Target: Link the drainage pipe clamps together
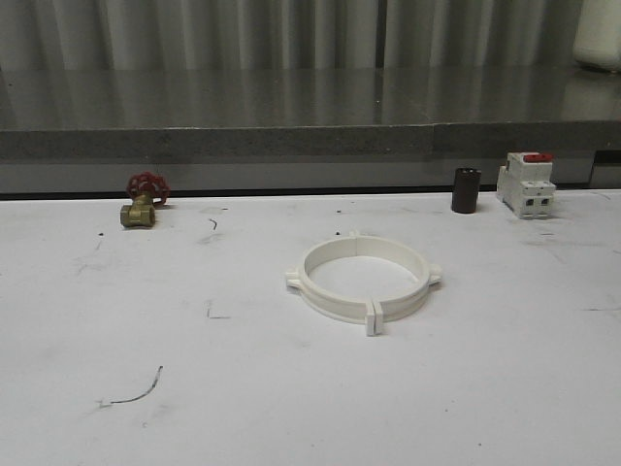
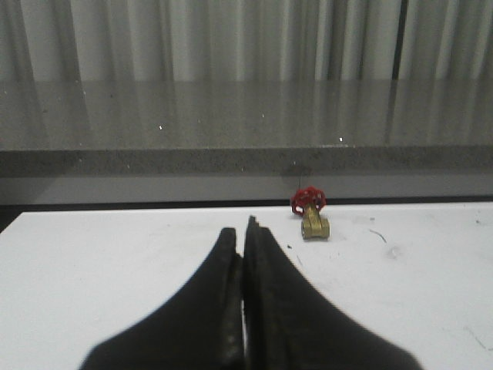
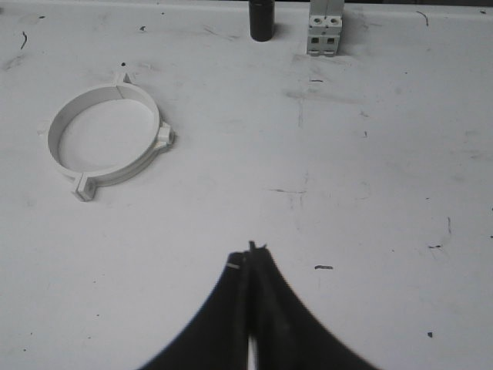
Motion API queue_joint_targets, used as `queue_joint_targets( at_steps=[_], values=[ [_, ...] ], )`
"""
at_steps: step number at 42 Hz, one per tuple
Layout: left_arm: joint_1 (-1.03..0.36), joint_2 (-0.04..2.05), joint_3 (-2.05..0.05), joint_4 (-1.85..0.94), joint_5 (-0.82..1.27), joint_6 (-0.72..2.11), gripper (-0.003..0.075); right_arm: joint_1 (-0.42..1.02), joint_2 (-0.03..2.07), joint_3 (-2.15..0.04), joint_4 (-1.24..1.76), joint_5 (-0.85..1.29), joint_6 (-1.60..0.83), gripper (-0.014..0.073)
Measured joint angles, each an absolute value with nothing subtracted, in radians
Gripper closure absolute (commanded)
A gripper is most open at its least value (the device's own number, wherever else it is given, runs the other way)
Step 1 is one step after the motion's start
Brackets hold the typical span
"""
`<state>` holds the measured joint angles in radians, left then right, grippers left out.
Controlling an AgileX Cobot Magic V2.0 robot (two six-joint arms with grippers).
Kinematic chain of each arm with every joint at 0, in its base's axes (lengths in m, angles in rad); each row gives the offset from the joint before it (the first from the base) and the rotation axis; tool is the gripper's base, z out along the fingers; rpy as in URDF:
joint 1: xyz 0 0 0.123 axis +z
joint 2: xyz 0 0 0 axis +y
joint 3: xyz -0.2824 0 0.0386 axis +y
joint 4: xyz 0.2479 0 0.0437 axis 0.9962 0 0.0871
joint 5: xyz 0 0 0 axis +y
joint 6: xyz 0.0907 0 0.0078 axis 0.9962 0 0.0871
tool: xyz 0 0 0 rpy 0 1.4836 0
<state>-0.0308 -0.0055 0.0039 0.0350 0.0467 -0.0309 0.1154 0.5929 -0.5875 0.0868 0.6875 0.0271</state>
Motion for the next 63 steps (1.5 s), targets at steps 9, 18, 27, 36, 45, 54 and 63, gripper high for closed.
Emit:
queue_joint_targets(
  at_steps=[9, 18, 27, 36, 45, 54, 63],
  values=[
    [-0.031, -0.006, 0.004, 0.035, 0.037, -0.035, 0.0741, 0.115, 0.593, -0.587, 0.087, 0.688, 0.027, 0.0710],
    [-0.031, -0.006, 0.004, 0.035, 0.035, -0.035, 0.0741, 0.115, 0.593, -0.587, 0.087, 0.688, 0.027, 0.0710],
    [-0.031, -0.006, 0.004, 0.035, 0.035, -0.035, 0.0741, 0.115, 0.593, -0.587, 0.087, 0.688, 0.027, 0.0710],
    [-0.031, -0.006, 0.004, 0.035, 0.035, -0.035, 0.0741, 0.115, 0.593, -0.587, 0.087, 0.688, 0.027, 0.0710],
    [-0.031, -0.006, 0.004, 0.035, 0.035, -0.035, 0.0741, 0.115, 0.556, -0.574, 0.081, 0.685, 0.027, 0.0710],
    [-0.031, -0.006, 0.004, 0.035, 0.035, -0.035, 0.0741, 0.115, 0.302, -0.417, -0.024, 0.543, 0.027, 0.0710],
    [-0.031, -0.006, 0.004, 0.035, 0.035, -0.035, 0.0741, 0.077, 0.060, -0.183, -0.036, 0.302, 0.027, 0.0710]
  ],
)
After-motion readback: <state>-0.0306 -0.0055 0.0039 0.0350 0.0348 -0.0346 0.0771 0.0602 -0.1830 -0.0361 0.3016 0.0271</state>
